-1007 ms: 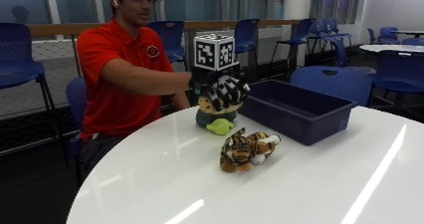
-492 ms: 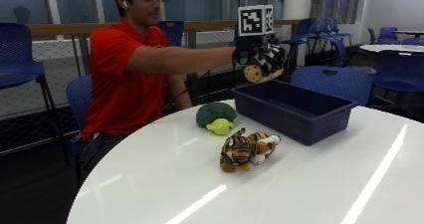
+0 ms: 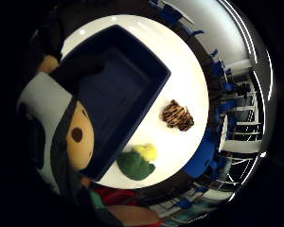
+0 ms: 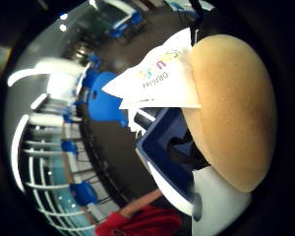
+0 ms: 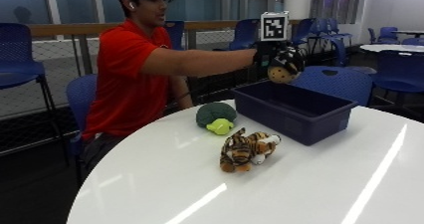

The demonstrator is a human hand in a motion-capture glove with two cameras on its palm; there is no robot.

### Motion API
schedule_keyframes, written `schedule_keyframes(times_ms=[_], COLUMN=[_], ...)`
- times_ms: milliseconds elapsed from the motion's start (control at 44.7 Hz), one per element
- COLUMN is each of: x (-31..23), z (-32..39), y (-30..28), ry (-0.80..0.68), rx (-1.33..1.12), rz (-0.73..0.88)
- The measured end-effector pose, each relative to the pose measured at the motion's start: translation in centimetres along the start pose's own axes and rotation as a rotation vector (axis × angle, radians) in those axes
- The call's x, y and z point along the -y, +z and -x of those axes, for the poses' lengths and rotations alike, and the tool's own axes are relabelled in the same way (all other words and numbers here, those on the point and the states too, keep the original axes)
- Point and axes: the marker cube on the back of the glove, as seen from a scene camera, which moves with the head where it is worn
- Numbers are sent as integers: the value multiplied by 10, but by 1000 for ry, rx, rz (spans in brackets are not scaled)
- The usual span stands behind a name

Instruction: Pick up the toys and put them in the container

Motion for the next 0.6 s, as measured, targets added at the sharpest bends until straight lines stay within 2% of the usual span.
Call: schedule_keyframes(times_ms=[112, 380, 492, 604], x=[1, -38, -62, -93], z=[0, -47, -58, -72], y=[7, 18, 20, 29], ry=[116, -133, -64, 66], rx=[25, -78, -25, 95], rz=[82, 97, 101, 101])
